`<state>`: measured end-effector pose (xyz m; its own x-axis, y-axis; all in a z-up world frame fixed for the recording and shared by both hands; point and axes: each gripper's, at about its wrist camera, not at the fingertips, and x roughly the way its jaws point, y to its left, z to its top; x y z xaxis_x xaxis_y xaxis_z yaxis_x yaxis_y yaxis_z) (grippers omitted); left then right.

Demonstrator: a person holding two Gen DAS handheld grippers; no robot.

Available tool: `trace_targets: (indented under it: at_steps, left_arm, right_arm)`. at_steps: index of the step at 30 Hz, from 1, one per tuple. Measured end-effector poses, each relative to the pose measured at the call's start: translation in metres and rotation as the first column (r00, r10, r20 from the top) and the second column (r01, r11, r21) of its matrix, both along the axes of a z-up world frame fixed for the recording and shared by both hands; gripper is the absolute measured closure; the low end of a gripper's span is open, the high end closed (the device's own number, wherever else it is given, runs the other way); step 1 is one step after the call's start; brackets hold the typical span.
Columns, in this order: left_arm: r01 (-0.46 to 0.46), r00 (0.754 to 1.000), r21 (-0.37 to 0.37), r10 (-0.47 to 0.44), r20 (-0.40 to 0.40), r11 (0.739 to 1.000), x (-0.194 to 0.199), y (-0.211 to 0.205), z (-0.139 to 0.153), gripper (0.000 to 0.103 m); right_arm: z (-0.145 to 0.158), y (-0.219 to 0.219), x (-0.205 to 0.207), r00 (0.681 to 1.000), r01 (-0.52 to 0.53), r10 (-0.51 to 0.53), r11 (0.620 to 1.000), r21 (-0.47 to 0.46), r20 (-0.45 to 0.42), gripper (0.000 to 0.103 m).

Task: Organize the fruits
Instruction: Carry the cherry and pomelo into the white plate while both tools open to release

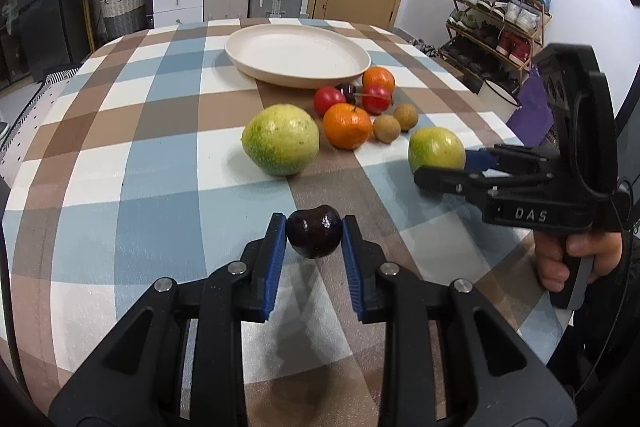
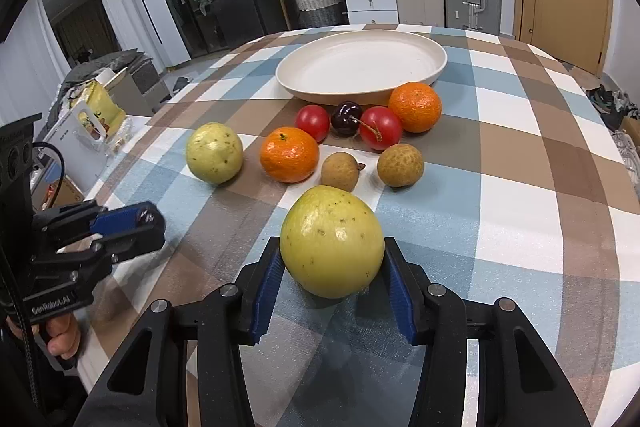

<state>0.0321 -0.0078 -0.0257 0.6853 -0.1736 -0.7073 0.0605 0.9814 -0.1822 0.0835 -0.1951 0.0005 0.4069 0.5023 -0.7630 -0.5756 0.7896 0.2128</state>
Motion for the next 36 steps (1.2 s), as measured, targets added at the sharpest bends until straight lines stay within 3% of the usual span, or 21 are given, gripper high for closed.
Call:
trace_targets:
  at_steps: [24,36]
  left_arm:
    - [-0.072,0.984,0.046,0.064,0.168,0.996,0.045,0.005,0.051,0.078]
    - [-0.096,0.977,0.058,0.083,0.196,0.994,0.086,0.009,0.063,0.078]
  right_arm:
    - [0.053,-0.009,0.005,0.992,-0.03,0.018,0.995,0.092,0.123,0.054]
    - [0.079,-0.004,0.027,0.984,-0.016,-0.007,0.992,0.127,0.177,0.054]
